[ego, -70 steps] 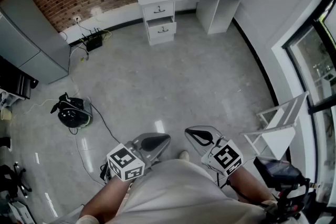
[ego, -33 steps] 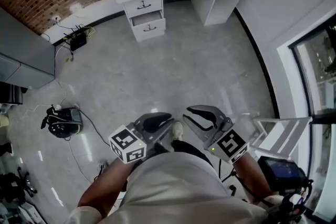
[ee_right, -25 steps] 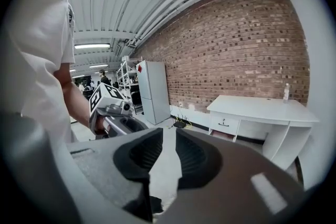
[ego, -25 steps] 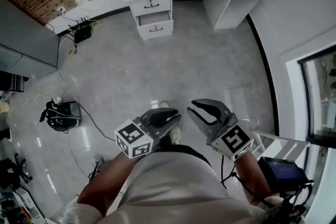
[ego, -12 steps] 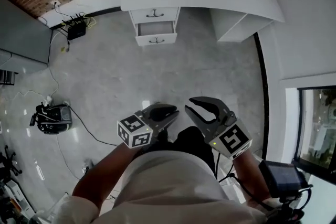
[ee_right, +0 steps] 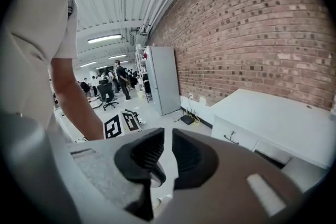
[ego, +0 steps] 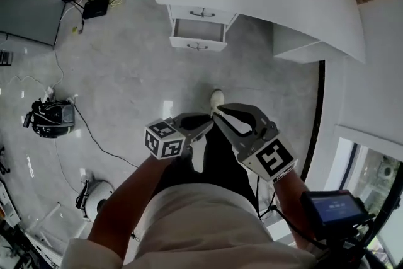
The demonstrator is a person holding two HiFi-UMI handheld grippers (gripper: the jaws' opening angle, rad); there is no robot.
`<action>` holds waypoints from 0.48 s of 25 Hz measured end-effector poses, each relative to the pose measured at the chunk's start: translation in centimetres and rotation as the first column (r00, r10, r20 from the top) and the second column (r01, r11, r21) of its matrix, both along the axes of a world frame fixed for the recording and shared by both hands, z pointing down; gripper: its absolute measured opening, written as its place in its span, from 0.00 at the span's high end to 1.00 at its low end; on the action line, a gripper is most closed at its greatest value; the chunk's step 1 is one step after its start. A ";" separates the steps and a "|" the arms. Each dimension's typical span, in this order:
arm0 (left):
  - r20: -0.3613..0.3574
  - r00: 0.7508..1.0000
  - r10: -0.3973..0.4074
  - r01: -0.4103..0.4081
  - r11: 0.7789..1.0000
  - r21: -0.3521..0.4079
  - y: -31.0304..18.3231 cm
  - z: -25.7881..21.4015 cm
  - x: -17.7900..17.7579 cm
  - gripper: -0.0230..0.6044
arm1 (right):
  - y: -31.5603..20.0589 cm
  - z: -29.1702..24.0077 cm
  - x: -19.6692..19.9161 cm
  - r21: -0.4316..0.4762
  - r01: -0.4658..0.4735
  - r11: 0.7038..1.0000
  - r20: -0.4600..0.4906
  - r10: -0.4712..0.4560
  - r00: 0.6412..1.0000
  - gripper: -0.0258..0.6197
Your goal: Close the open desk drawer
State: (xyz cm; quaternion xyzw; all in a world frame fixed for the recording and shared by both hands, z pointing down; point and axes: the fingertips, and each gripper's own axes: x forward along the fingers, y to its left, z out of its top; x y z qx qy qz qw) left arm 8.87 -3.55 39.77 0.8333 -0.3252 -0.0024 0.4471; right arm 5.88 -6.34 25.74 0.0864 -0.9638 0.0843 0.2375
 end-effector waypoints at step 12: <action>-0.083 0.899 -0.429 0.394 0.878 -0.273 -11.3 20.7 -6.3 0.87 | -10.6 15.0 -4.3 -0.085 0.262 0.961 -0.125 -0.272 0.954 0.96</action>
